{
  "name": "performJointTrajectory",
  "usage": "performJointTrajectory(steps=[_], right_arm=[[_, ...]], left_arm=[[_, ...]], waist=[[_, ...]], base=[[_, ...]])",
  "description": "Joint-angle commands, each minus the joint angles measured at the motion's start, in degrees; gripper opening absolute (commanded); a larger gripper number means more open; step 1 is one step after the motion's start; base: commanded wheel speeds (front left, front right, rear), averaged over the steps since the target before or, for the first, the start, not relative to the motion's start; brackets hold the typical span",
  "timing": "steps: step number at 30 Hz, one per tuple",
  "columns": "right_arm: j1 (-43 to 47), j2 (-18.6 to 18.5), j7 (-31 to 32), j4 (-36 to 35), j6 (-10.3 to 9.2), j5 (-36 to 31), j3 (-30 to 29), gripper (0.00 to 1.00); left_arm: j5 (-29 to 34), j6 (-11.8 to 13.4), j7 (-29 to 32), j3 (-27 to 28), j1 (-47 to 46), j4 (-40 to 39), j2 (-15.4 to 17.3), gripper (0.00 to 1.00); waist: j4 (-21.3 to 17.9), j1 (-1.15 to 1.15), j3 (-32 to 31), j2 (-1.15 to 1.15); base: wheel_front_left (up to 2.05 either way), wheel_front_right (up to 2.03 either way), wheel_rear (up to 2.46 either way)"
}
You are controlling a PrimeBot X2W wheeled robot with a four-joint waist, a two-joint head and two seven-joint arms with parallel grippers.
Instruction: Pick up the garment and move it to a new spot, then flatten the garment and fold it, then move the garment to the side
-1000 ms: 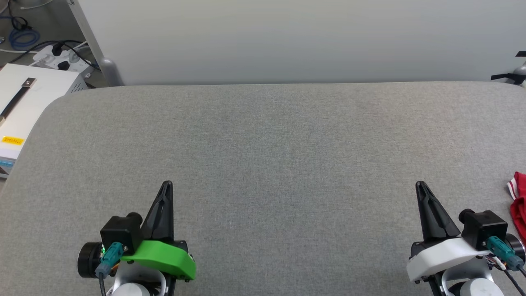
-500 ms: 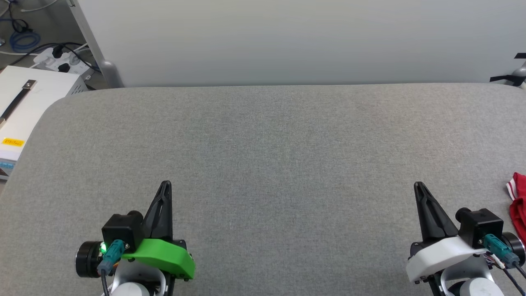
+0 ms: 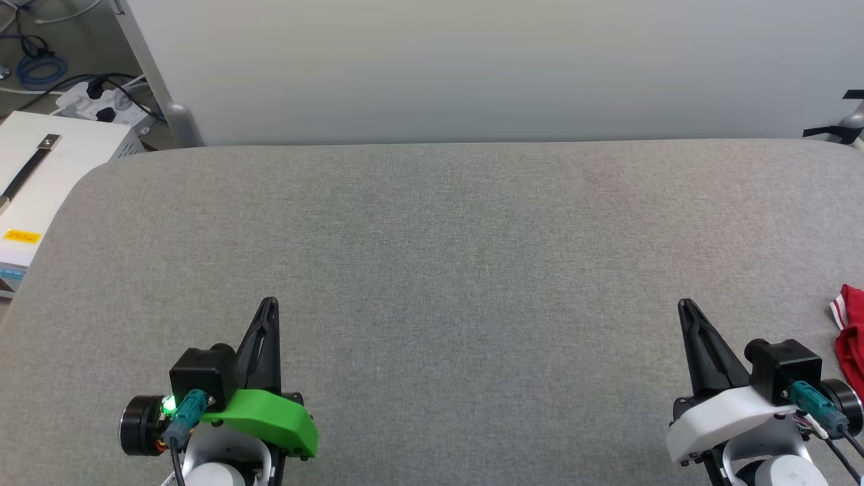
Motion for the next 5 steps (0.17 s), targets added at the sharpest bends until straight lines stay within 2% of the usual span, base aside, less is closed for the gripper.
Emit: performJointTrajectory(steps=[1, 5], right_arm=[[0.1, 0.2, 0.4, -0.4, -0.03, -0.6, -0.2, 0.00], [0.1, 0.2, 0.9, -0.6, -0.03, -1.0, -0.2, 0.00]], left_arm=[[0.6, 0.3, 0.5, 0.3, 0.5, -0.4, -0.2, 0.00], [1.0, 0.5, 0.9, 0.4, 0.5, -0.6, -0.2, 0.00]], waist=[[0.0, 0.00, 0.0, 0.00], [0.0, 0.00, -0.1, 0.00]], base=[[0.00, 0.00, 0.00], [0.00, 0.00, 0.00]])
